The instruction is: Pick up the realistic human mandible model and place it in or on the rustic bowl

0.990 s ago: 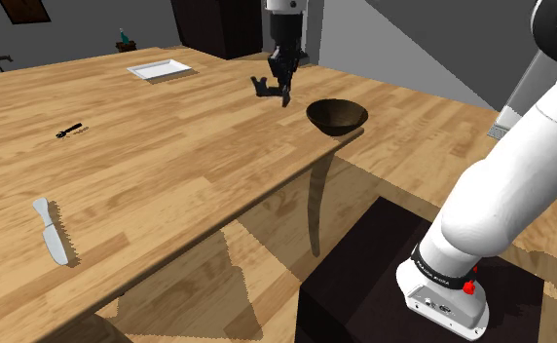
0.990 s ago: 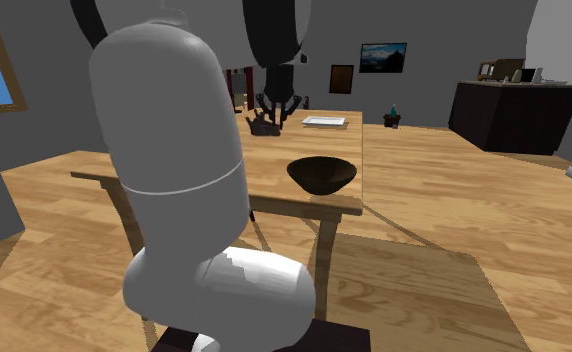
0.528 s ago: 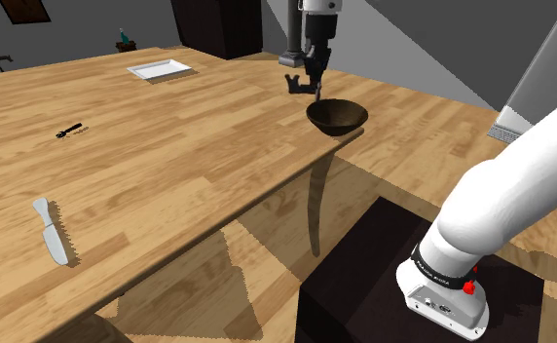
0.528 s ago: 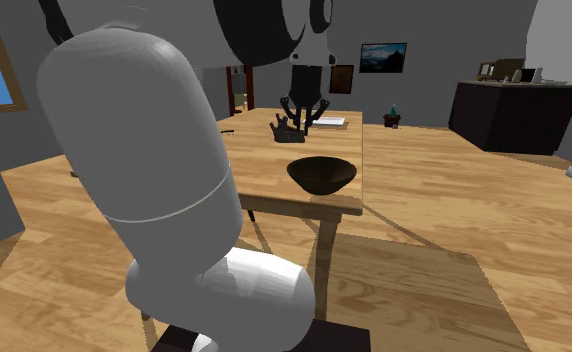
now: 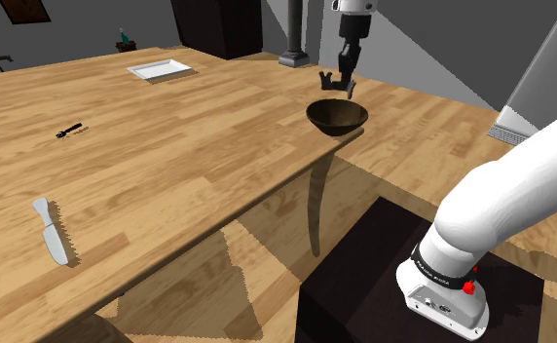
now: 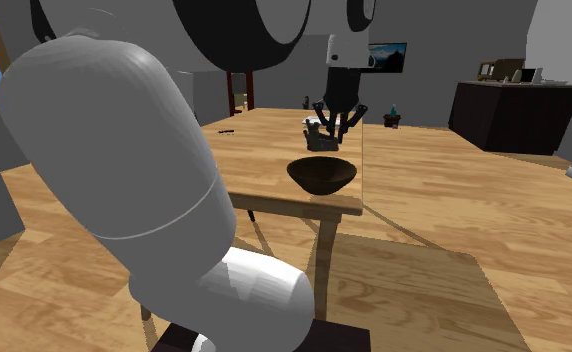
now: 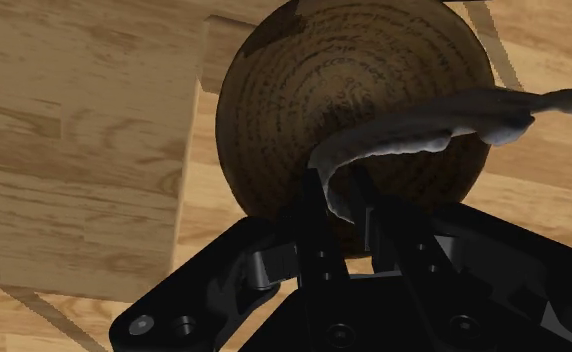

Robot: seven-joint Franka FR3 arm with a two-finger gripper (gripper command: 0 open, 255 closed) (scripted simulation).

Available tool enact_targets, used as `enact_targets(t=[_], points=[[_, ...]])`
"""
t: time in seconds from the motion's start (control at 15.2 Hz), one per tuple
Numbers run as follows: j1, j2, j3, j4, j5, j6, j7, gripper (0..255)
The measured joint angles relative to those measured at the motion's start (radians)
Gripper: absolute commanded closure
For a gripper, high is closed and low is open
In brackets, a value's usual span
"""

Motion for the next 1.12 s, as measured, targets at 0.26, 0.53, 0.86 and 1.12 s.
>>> enact_targets(t=[0.26, 0.53, 0.86, 1.12], points=[[-0.006, -0.015, -0.009, -0.063, -0.006, 0.048, -0.013, 255], [-0.008, -0.018, -0.012, -0.117, -0.008, 0.099, -0.017, 255], [-0.008, -0.019, -0.012, -0.143, -0.008, 0.123, -0.017, 255], [-0.008, -0.019, -0.012, -0.143, -0.008, 0.124, -0.017, 0]])
